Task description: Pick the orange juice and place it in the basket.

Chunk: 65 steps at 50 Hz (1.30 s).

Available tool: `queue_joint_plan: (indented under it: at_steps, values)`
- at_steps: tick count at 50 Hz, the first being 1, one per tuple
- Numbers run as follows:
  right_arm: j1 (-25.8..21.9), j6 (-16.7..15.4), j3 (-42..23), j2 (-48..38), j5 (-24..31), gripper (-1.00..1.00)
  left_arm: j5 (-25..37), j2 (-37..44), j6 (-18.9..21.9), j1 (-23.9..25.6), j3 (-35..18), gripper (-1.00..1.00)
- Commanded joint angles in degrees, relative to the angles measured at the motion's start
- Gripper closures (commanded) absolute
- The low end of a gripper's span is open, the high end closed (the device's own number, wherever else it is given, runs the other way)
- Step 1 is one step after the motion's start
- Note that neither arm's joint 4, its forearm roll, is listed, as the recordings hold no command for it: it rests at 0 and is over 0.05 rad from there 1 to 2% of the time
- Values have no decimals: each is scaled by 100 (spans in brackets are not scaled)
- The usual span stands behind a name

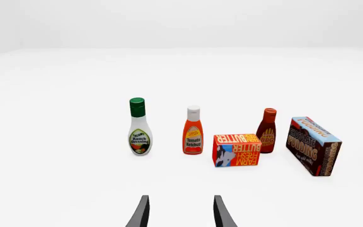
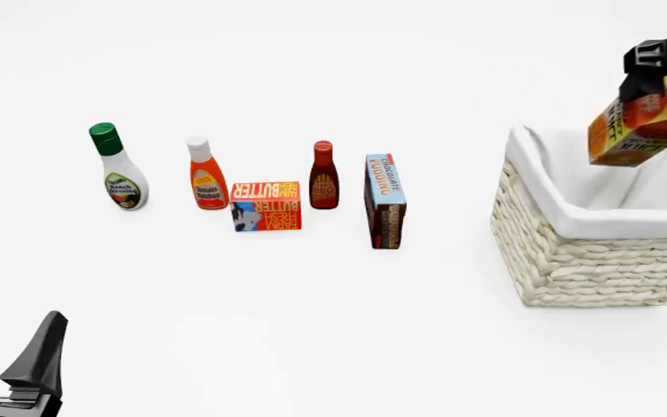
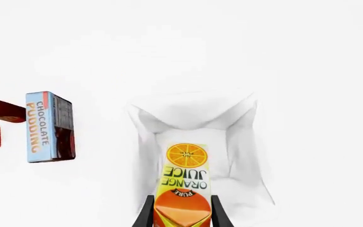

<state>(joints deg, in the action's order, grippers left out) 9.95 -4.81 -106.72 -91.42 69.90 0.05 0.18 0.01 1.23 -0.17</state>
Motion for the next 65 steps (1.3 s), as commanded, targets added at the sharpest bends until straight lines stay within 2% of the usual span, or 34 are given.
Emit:
queue_joint_plan:
  at_steps: [1,24,26,31,65]
  values:
    - [15,163,-102,-152,0,100,0,0,1,1,0,-100]
    - [89,278,-118,-386,0,100,0,0,0,1,0,-100]
    - [171,211,-105,-397,0,100,0,0,0,2,0,-100]
    - [121,309,-152,-463,0,100,-1,0,0,0,0,-100]
    - [282,218,-202,-842,0,100,0,0,-1,0,0,-100]
